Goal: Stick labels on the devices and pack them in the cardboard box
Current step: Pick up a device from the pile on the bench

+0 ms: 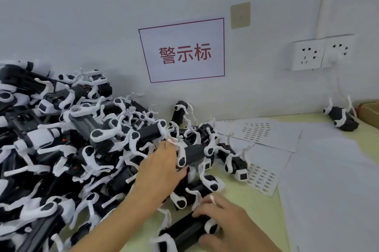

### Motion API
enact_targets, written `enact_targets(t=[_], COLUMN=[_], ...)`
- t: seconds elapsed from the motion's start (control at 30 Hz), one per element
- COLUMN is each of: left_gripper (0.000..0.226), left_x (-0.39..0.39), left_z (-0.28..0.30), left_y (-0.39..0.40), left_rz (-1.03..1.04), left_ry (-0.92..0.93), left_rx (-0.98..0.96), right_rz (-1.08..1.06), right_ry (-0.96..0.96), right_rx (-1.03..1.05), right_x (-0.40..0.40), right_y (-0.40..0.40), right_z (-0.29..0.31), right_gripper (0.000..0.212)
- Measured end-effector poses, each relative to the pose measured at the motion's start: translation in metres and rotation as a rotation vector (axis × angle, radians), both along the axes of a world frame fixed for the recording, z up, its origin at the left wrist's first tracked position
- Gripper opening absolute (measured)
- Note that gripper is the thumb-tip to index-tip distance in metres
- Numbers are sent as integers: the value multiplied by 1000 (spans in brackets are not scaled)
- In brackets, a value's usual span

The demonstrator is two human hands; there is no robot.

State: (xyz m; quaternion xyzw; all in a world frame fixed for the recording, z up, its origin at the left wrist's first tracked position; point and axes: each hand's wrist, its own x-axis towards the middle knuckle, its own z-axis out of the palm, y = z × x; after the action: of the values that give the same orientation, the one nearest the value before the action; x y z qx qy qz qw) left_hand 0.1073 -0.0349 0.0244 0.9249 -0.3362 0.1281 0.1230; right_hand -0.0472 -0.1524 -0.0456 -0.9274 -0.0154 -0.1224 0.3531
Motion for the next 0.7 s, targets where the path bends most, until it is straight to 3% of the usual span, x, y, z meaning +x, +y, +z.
enact_targets(t=[0.13, 0.3, 0.4, 0.43, 0.6, 0.7], left_gripper=[28, 25, 27, 29, 55, 75], left_x=[11, 39, 69, 79, 105, 105], left_z=[19, 61, 83, 86, 85, 89], left_y=[-10, -30, -49, -55, -72, -77], left_rz=[-87, -54, 53, 95, 141, 45], left_ry=[-6, -82, -166, -174, 241, 229], left_rx=[-95, -281, -215, -166, -110, -14], right_rz=[-24, -388, -572, -630, -748, -750], right_ry=[-20, -190, -238, -248, -180, -123], right_rx=[63, 252, 366, 375, 474, 540], right_x=[-22, -44, -14, 0, 81, 119], right_y=[-38, -107, -137, -145, -156, -158], right_z=[34, 81, 90, 91, 88, 76], right_gripper=[27, 22, 7, 11, 23, 18])
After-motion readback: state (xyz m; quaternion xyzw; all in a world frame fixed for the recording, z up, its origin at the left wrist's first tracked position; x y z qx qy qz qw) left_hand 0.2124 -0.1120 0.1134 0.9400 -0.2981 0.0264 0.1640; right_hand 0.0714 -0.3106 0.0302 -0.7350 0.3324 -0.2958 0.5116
